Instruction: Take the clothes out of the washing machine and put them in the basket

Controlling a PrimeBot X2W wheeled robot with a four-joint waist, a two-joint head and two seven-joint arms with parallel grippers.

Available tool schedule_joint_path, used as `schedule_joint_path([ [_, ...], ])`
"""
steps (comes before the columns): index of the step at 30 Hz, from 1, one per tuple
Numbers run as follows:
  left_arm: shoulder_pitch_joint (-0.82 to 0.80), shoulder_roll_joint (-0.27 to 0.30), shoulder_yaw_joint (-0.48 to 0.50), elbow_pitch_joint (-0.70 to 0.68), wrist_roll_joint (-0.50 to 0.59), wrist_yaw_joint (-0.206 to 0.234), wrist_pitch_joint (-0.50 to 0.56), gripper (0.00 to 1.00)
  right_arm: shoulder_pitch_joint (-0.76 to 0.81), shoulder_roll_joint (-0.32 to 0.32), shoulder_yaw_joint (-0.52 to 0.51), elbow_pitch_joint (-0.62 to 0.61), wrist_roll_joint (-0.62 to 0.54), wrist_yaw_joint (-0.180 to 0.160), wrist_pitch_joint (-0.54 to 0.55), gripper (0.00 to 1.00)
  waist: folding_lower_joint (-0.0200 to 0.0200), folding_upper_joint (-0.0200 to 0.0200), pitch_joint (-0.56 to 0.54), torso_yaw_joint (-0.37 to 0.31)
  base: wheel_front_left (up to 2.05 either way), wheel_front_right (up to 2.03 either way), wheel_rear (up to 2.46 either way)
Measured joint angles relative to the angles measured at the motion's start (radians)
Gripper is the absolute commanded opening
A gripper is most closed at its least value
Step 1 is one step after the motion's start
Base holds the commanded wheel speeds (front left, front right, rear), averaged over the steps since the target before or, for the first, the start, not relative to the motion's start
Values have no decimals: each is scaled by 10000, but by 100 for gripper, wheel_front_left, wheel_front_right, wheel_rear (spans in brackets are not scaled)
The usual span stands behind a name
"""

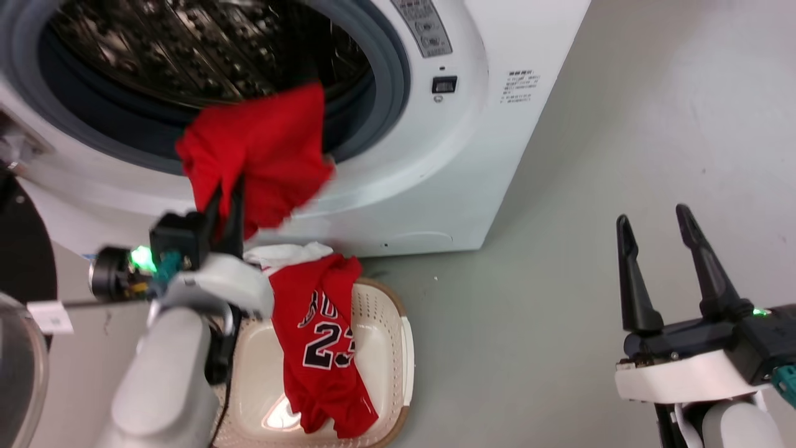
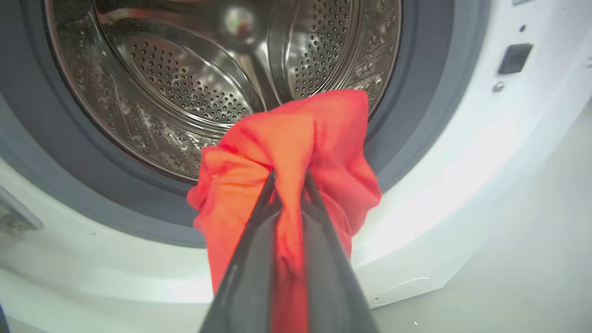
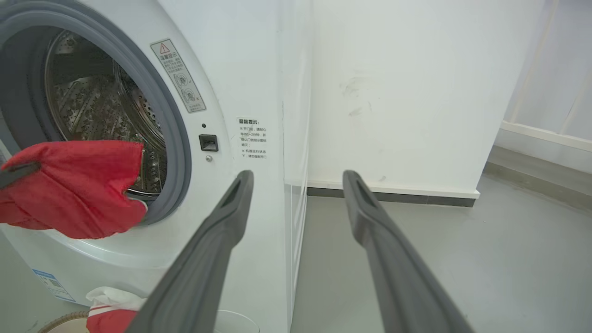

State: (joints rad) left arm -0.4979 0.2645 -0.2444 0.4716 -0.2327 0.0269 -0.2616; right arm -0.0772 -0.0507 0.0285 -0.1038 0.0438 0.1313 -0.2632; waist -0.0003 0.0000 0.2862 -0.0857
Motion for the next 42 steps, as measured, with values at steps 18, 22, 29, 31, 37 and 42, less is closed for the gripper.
schedule_joint_path([
  [18, 3150, -882, -221, 54, 497, -652, 2, 0, 686, -2, 128, 40, -98, 0, 0, 100, 1, 0, -1248, 404, 0, 0, 0],
  [22, 3103, -976, -186, 786, 529, -809, 0, 0, 611, 0, 138, -23, -98, 0, 0, 100, 1, 0, -951, 334, 0, 0, 0],
  [29, 2398, -1183, -61, 2489, 602, -918, -12, 0, 28, -2, 127, -174, -81, -2, 0, 100, 3, 0, -50, 99, 0, 0, 0],
  [31, 2126, -1197, 0, 2947, 616, -922, -13, 0, -169, -2, 111, -219, -67, -2, 0, 100, 3, 0, 278, 24, 0, 0, 0],
  [37, 1076, -1179, -67, 4648, 805, -989, -13, 0, -825, -4, 17, -376, 15, -2, 0, 100, 4, 0, 1402, -198, 0, 0, 0],
  [42, 142, -1114, -130, 6011, 924, -1001, -13, 0, -1299, -2, -12, -500, 142, -2, 0, 100, 5, 0, 2343, -391, 0, 0, 0],
])
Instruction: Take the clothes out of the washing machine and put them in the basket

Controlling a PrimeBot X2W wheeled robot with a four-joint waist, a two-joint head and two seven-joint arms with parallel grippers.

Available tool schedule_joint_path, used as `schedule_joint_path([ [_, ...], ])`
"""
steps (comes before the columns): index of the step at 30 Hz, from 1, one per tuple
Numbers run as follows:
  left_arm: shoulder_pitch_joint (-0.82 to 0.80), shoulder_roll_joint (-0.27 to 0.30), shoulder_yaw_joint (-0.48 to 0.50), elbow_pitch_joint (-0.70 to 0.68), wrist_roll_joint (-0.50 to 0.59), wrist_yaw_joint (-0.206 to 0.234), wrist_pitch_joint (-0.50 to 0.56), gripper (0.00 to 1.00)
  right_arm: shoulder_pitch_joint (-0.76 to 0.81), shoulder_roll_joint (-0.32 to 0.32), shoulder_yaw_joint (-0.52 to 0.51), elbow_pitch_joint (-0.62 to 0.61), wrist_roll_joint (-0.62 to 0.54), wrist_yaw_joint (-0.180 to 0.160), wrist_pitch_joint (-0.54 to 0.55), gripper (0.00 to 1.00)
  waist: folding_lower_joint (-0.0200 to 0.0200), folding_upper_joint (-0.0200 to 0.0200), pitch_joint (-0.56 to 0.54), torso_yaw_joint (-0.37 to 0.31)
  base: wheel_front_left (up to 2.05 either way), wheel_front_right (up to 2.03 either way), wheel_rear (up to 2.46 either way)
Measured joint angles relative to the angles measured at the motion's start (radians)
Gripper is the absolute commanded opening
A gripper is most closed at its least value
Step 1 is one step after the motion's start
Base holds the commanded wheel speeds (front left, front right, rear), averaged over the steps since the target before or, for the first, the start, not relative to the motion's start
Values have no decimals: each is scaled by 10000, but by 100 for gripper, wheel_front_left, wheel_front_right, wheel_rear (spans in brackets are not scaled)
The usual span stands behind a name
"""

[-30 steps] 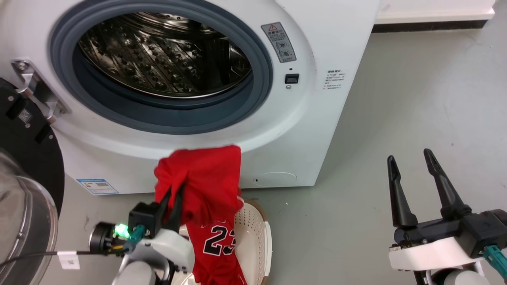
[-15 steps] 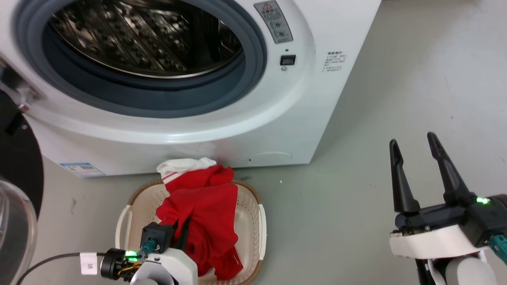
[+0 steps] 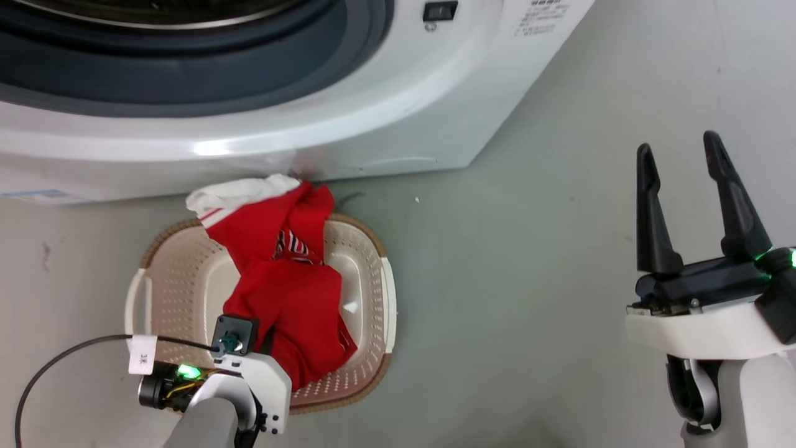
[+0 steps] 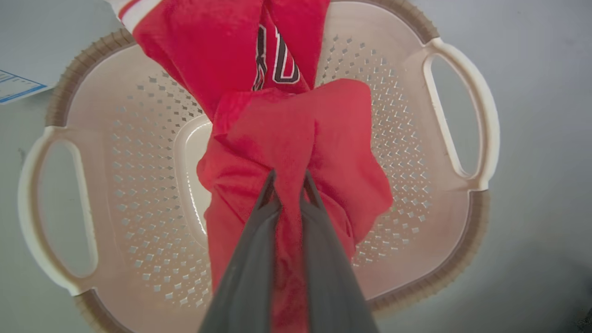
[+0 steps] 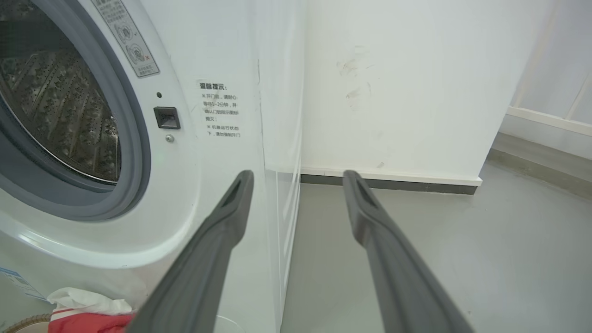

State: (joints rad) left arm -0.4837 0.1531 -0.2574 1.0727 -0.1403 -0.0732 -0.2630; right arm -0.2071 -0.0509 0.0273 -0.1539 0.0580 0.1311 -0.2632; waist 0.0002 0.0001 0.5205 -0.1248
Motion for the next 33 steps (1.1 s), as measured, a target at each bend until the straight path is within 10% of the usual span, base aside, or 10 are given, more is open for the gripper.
schedule_joint_path([
  [13, -1587, -36, -410, 1885, 244, 128, 399, 0, -592, 0, -31, -81, 132, 2, 0, 100, 0, 0, 1487, -262, 0, 0, 0],
  [14, -1615, -42, -420, 1927, 238, 128, 520, 26, -593, 0, -8, -65, 134, 2, 0, 100, 0, 0, 1491, -266, 0, 0, 0],
  [15, -1618, -40, -462, 1969, 242, 150, 623, 100, -593, 0, 21, -54, 136, 2, 0, 100, 0, 0, 1483, -274, 0, 0, 0],
  [33, -664, -343, -222, 1404, -376, 299, 29, 100, 74, 2, 121, 383, -38, 2, 0, 100, -1, 0, -293, 41, 0, 0, 0],
])
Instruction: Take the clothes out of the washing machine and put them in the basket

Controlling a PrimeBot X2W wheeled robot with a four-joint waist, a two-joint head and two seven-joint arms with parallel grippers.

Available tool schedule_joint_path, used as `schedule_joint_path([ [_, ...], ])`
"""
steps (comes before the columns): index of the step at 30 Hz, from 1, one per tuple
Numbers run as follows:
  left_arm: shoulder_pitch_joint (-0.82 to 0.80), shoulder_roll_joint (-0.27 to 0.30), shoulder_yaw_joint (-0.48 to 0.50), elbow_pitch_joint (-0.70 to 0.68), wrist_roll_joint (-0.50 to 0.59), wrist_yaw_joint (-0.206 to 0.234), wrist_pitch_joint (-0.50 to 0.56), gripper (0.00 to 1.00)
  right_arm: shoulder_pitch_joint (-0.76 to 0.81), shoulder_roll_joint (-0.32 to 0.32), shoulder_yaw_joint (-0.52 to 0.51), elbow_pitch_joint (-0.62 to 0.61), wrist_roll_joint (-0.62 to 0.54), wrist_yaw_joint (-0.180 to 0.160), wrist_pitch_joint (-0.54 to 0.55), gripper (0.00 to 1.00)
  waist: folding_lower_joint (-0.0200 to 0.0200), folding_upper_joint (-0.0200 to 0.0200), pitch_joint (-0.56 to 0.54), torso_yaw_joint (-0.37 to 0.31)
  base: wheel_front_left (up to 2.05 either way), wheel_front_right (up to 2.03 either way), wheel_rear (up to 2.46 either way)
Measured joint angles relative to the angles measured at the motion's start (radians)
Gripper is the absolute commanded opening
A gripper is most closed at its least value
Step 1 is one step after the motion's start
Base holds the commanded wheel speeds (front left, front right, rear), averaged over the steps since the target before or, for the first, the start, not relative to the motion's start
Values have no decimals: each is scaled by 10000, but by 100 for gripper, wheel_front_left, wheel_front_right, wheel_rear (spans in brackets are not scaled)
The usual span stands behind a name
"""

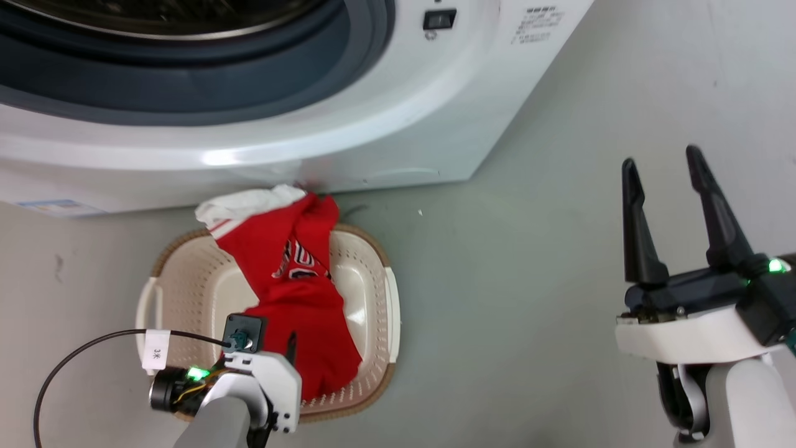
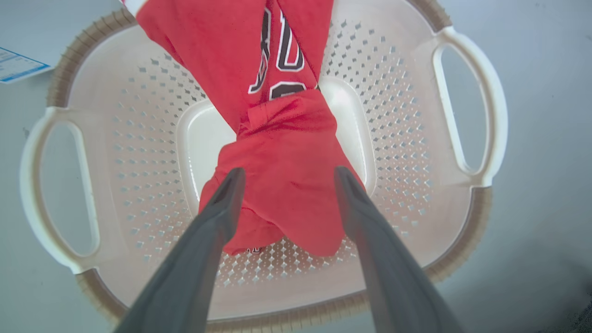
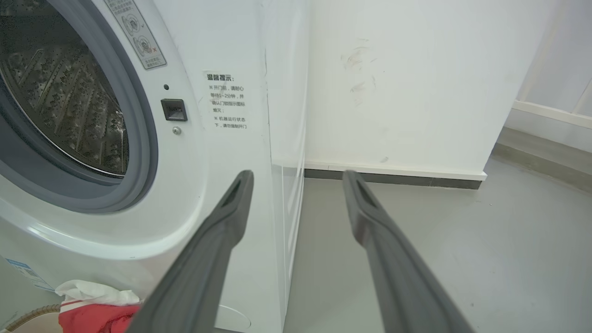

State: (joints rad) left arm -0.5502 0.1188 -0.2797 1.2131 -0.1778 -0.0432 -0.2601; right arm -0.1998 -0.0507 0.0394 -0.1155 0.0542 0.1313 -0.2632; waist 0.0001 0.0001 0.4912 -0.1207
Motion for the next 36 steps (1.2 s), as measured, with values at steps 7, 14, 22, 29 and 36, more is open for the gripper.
schedule_joint_path([
  [7, 1386, 2, 431, -2719, 2, 357, -29, 100, 681, 0, -19, 222, -111, 0, 0, 100, -1, 0, -1095, 290, 0, 0, 0],
  [14, 2705, -92, 855, -4943, 351, 460, -29, 100, 1295, 0, -59, 403, -176, -2, 0, 100, -2, 0, -2118, 502, 0, 0, 0],
  [22, 3884, -334, 1492, -7035, 654, 646, -29, 100, 1976, 0, -169, 564, -203, 0, 0, 100, -3, 0, -3200, 751, 0, 0, 0],
  [29, 4830, -535, 1939, -8844, 861, 794, -29, 100, 2452, 0, -301, 635, -236, -2, 0, 100, -3, 0, -3989, 960, 0, 0, 0],
  [36, 5560, -627, 2186, -10435, 1047, 878, -29, 100, 2727, 0, -380, 667, -230, -2, 0, 100, -3, 0, -4488, 1014, 0, 0, 0],
])
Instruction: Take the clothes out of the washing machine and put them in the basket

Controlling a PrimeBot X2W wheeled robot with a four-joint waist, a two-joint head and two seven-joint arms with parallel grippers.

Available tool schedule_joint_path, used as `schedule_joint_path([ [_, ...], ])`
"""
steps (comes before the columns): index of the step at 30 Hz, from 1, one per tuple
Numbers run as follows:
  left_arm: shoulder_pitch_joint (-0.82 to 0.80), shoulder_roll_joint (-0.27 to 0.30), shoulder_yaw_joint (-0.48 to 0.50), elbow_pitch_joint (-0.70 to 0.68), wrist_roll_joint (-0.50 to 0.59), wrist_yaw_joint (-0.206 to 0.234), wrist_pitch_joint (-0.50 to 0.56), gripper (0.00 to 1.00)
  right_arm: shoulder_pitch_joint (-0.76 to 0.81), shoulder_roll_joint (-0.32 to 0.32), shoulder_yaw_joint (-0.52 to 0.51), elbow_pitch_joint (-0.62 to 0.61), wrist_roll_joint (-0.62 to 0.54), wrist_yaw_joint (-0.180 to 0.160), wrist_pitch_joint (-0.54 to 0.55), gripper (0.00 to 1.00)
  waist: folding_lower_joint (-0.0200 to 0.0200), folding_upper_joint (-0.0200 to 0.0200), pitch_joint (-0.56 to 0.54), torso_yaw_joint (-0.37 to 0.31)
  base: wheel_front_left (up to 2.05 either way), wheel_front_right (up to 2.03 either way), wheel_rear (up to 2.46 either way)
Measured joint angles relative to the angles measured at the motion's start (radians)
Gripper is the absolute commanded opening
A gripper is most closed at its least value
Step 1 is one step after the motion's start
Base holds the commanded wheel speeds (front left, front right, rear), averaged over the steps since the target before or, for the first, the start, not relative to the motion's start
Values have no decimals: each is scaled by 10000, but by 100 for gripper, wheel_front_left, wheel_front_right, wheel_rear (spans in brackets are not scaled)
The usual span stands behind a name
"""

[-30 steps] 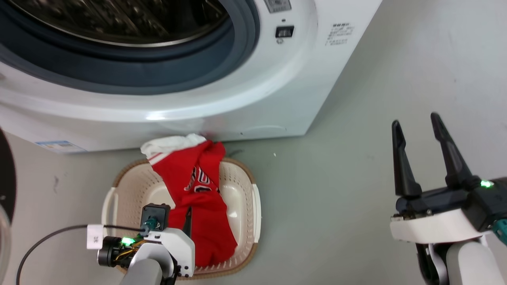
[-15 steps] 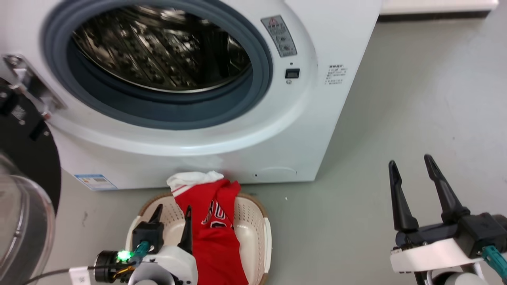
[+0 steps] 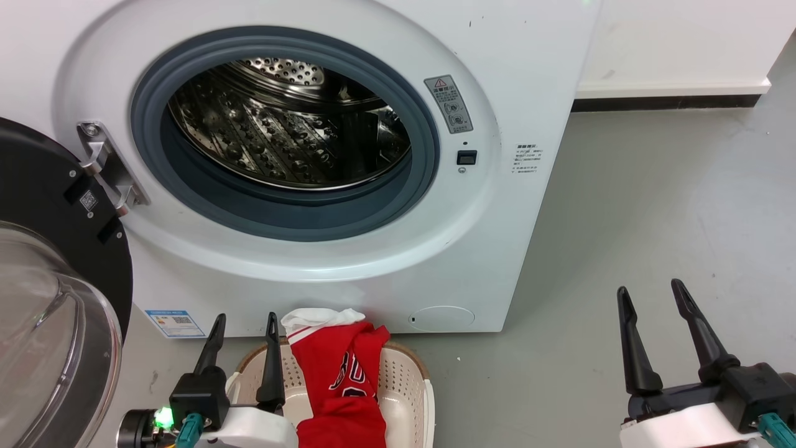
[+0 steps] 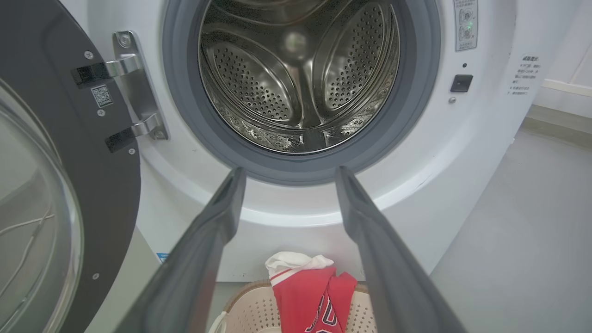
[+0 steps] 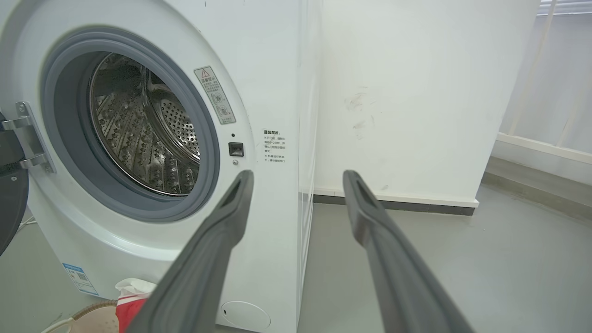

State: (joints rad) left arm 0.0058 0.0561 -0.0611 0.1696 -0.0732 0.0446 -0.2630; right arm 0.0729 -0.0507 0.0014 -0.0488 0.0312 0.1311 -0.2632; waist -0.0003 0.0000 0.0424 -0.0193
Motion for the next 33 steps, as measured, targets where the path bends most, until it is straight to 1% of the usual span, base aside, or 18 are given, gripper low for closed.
schedule_joint_path([
  [4, 242, -25, 44, -637, 94, 96, 0, 100, 126, 0, -102, -36, 33, 0, 0, 100, 0, 0, -128, 8, 0, 0, 0],
  [7, 372, -33, 54, -767, 123, 115, 0, 100, 143, 0, -121, -42, 33, 2, 0, 100, 1, 0, -186, 15, 0, 0, 0],
  [14, 505, -42, 105, -878, 163, 215, 0, 100, 254, 0, -230, 21, 33, 0, 0, 100, 2, 0, -331, -7, 0, 0, 0],
  [21, 628, -44, 134, -913, 159, 215, 0, 100, 309, 0, -217, 56, 46, 0, 0, 100, 2, 0, -452, -62, 0, 0, 0],
  [33, 662, -46, 165, -796, 161, 86, 0, 100, 312, 0, -192, 50, 94, 2, 0, 100, 3, 0, -488, -53, 0, 0, 0],
])
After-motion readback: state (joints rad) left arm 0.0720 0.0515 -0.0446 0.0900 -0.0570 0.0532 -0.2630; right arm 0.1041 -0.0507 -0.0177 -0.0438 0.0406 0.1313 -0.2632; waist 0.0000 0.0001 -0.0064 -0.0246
